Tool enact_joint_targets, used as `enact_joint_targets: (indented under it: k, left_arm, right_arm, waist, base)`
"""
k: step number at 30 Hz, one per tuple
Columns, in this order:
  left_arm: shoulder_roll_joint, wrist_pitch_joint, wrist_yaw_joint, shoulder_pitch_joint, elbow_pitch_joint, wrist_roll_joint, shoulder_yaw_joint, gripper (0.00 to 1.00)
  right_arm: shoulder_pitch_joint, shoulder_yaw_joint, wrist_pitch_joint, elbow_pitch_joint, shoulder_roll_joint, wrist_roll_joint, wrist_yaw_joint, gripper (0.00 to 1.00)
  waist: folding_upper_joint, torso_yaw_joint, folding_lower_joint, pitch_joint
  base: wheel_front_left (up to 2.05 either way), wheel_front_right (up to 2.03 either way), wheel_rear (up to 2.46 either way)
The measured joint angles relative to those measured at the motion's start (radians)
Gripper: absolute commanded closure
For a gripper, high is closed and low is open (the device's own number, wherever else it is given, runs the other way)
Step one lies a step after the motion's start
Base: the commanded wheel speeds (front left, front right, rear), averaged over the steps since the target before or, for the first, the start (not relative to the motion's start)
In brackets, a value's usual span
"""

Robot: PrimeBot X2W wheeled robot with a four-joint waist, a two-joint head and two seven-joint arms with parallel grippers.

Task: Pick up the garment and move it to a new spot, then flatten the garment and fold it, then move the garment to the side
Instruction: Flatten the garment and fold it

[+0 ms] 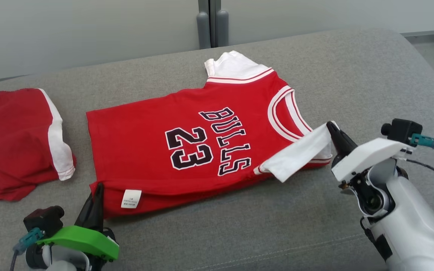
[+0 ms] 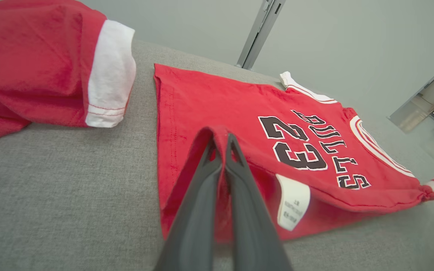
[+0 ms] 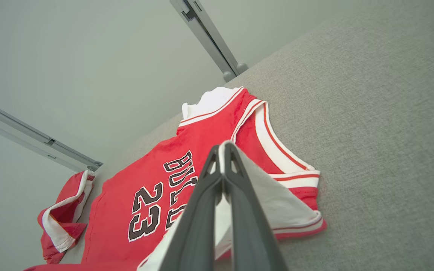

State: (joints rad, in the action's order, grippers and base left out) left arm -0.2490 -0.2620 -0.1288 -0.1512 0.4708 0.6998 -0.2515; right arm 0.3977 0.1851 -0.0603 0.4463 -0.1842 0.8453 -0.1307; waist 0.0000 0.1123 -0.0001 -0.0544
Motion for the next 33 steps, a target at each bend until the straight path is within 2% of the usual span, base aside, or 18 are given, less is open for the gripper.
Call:
enact_joint_targets:
  k: [10, 18, 29, 33]
  left_arm:
    - [-0.019, 0.000, 0.000, -0.138, 0.100, 0.035, -0.075, 1.00]
    - [-0.019, 0.000, 0.000, -0.240, 0.161, 0.046, -0.126, 1.00]
    - [-0.003, 0.000, 0.000, -0.322, 0.220, 0.064, -0.170, 1.00]
    - [0.001, 0.000, 0.000, -0.327, 0.235, 0.066, -0.177, 1.00]
  right_arm:
    - [0.291, 0.108, 0.070, 0.296, 0.016, -0.005, 0.000, 1.00]
    - [0.459, 0.179, 0.141, 0.505, 0.035, -0.007, 0.000, 1.00]
    - [0.569, 0.242, 0.212, 0.711, 0.054, -0.003, 0.000, 1.00]
    - [0.573, 0.258, 0.236, 0.735, 0.054, 0.004, 0.000, 1.00]
  waist:
    - [0.0001, -0.014, 0.0000, -0.071]
    - [0.0000, -0.040, 0.0001, -0.130]
    - [0.0000, -0.082, 0.0001, -0.184]
    - [0.0000, -0.087, 0.0001, -0.190]
  base:
    - [0.00, 0.00, 0.00]
    - [0.00, 0.00, 0.00]
    - [0.00, 0.00, 0.00]
    - [0.00, 0.00, 0.00]
